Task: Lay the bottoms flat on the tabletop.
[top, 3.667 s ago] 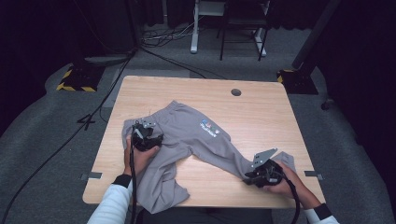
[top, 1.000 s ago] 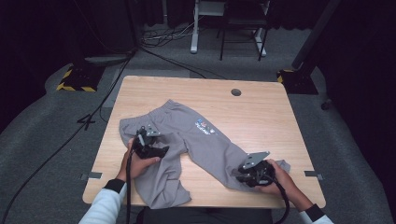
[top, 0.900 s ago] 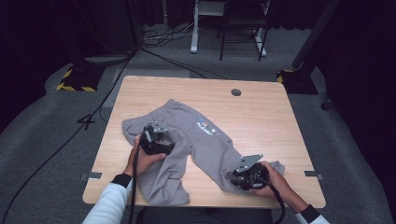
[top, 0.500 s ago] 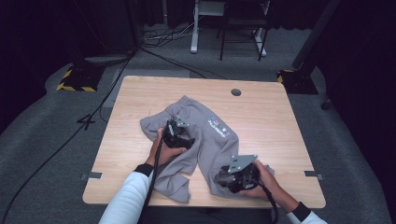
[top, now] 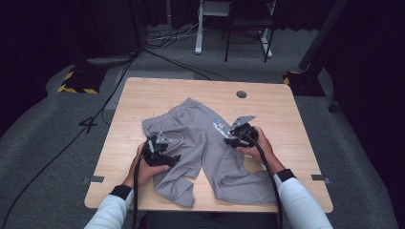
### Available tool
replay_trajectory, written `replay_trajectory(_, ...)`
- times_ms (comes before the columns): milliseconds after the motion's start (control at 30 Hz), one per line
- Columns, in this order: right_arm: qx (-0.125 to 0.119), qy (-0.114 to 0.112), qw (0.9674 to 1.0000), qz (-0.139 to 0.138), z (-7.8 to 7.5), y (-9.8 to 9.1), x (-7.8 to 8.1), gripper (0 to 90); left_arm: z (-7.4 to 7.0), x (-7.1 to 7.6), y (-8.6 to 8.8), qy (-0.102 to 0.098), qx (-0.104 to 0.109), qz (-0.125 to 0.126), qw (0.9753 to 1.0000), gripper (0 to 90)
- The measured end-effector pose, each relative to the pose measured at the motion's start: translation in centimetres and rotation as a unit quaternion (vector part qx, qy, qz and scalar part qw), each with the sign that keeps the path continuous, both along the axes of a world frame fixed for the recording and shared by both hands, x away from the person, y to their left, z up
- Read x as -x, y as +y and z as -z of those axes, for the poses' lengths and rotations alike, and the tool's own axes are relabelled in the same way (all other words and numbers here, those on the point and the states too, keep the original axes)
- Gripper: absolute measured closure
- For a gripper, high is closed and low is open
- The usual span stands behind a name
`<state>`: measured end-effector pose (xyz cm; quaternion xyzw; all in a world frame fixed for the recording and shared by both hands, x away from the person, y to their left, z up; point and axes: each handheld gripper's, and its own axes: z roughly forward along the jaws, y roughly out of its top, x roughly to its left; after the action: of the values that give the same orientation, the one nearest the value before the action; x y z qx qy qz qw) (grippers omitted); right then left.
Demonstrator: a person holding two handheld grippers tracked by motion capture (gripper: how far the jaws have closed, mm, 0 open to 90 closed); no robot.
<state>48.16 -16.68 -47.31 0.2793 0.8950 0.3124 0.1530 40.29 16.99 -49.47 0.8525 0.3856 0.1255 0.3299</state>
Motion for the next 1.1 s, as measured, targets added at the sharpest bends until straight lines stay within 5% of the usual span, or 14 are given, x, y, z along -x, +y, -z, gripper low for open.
replay_trajectory(67, -0.007, 0.006, 1.0000, 0.000, 0.4, 0.5, -0.8, 57.7, 0.3, 0.1, 0.4, -0.002, 0.014, -0.006, 0.9999, 24.4)
replay_trajectory(200, 0.011, 0.012, 0.9998, 0.007, 0.9, 0.6, -1.5, 63.3, 0.5, -0.3, 0.3, -0.018, 0.007, -0.015, 0.9997, 24.7)
replay_trajectory(400, 0.002, 0.021, 0.9995, 0.024, 1.0, -2.4, -2.3, 76.0, 0.7, -2.4, -0.9, -0.026, 0.014, -0.016, 0.9995, 27.0)
replay_trajectory(567, 0.034, 0.018, 0.9987, 0.035, 0.7, -5.2, -1.9, 81.5, 0.5, -5.2, -2.8, -0.020, 0.011, -0.014, 0.9997, 26.9)
replay_trajectory(667, 0.031, 0.026, 0.9975, 0.058, 0.6, -8.1, -1.6, 82.4, 0.4, -7.2, -4.3, -0.017, 0.003, -0.016, 0.9997, 26.9)
replay_trajectory(800, 0.035, 0.028, 0.9931, 0.108, 0.5, -12.3, -1.0, 83.7, 0.3, -9.3, -6.3, -0.016, 0.001, -0.024, 0.9996, 26.4)
replay_trajectory(900, 0.040, 0.030, 0.9870, 0.153, 0.5, -15.5, -0.6, 84.4, 0.0, -10.3, -7.8, -0.004, -0.009, -0.030, 0.9995, 24.1)
replay_trajectory(1100, 0.052, 0.031, 0.9736, 0.220, 0.3, -19.4, 0.0, 81.4, -1.3, -8.6, -6.9, -0.018, -0.032, -0.019, 0.9991, 23.6)
